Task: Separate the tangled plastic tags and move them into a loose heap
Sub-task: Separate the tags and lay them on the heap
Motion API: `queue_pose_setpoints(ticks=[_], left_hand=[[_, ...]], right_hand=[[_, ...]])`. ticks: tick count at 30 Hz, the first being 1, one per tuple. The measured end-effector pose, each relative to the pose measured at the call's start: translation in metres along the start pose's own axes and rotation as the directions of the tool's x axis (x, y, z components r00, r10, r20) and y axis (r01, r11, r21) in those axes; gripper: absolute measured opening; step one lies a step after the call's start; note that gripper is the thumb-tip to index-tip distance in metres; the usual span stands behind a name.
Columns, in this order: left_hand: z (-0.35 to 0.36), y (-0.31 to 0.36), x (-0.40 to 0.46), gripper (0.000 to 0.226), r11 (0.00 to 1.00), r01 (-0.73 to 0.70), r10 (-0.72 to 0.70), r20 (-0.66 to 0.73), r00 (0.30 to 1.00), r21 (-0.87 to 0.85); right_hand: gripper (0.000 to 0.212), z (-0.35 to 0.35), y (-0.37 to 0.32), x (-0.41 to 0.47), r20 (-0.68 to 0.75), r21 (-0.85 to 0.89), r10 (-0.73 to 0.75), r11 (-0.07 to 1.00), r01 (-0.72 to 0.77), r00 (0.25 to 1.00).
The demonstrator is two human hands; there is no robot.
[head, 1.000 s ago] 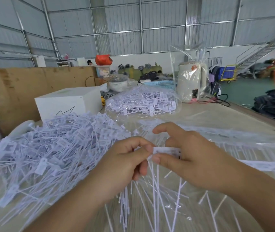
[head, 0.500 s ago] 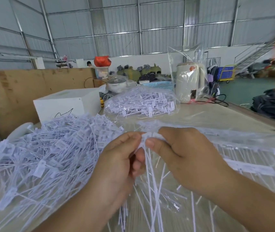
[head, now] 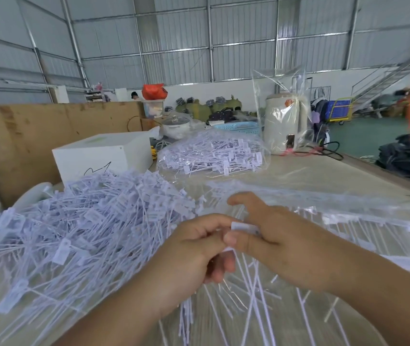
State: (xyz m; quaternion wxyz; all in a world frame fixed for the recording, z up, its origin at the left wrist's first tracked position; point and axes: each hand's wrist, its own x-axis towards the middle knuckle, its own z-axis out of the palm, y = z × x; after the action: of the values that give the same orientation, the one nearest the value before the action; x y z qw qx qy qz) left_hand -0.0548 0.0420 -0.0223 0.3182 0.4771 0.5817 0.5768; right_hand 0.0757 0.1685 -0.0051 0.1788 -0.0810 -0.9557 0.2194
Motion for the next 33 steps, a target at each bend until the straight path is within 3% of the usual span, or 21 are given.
queue_pose_setpoints(ticks=[4, 10, 13, 16, 19, 23, 27, 33], left_hand=[[-0.003, -0.001, -0.001, 0.029, 0.998, 0.04, -0.044, -0.077, 0.996, -0.049], [-0.004, 0.004, -0.003, 0.017, 0.997, -0.03, 0.029, 0.015, 0.999, 0.074], [-0.001, 0.004, -0.002, 0.01, 0.992, -0.041, 0.046, -0.044, 0.998, 0.116], [-0.003, 0.002, 0.002, 0.024, 0.991, -0.024, 0.043, -0.144, 0.989, 0.129], [-0.013, 0.002, 0.005, 0.026, 0.995, -0.02, 0.041, -0.212, 0.976, 0.099], [-0.02, 0.002, 0.002, 0.009, 0.987, -0.036, 0.063, -0.168, 0.984, 0.157], [-0.017, 0.004, 0.003, 0.017, 0.984, -0.075, 0.11, -0.222, 0.969, 0.162], [-0.006, 0.008, 0.007, 0.01, 0.993, -0.097, 0.067, -0.332, 0.941, -0.074]], right_hand=[[0.052, 0.004, -0.003, -0.001, 0.13, -0.005, -0.046, 0.999, 0.047, 0.99], [0.05, 0.003, -0.005, 0.0, 0.122, -0.062, -0.06, 0.996, 0.068, 0.991], [0.043, 0.004, -0.004, 0.002, 0.127, -0.053, -0.058, 0.996, 0.065, 0.99], [0.027, -0.001, -0.003, 0.001, 0.115, 0.006, -0.062, 0.998, 0.062, 0.991], [0.038, -0.009, 0.003, 0.001, 0.088, -0.041, 0.024, 0.999, -0.02, 0.996], [0.042, -0.008, 0.007, 0.003, 0.073, -0.052, 0.037, 0.998, -0.034, 0.997], [0.042, -0.006, 0.0, 0.003, -0.02, -0.037, 0.042, 0.998, -0.043, 0.999], [0.047, 0.008, -0.014, 0.006, -0.326, -0.065, 0.067, 0.994, -0.093, 0.943]])
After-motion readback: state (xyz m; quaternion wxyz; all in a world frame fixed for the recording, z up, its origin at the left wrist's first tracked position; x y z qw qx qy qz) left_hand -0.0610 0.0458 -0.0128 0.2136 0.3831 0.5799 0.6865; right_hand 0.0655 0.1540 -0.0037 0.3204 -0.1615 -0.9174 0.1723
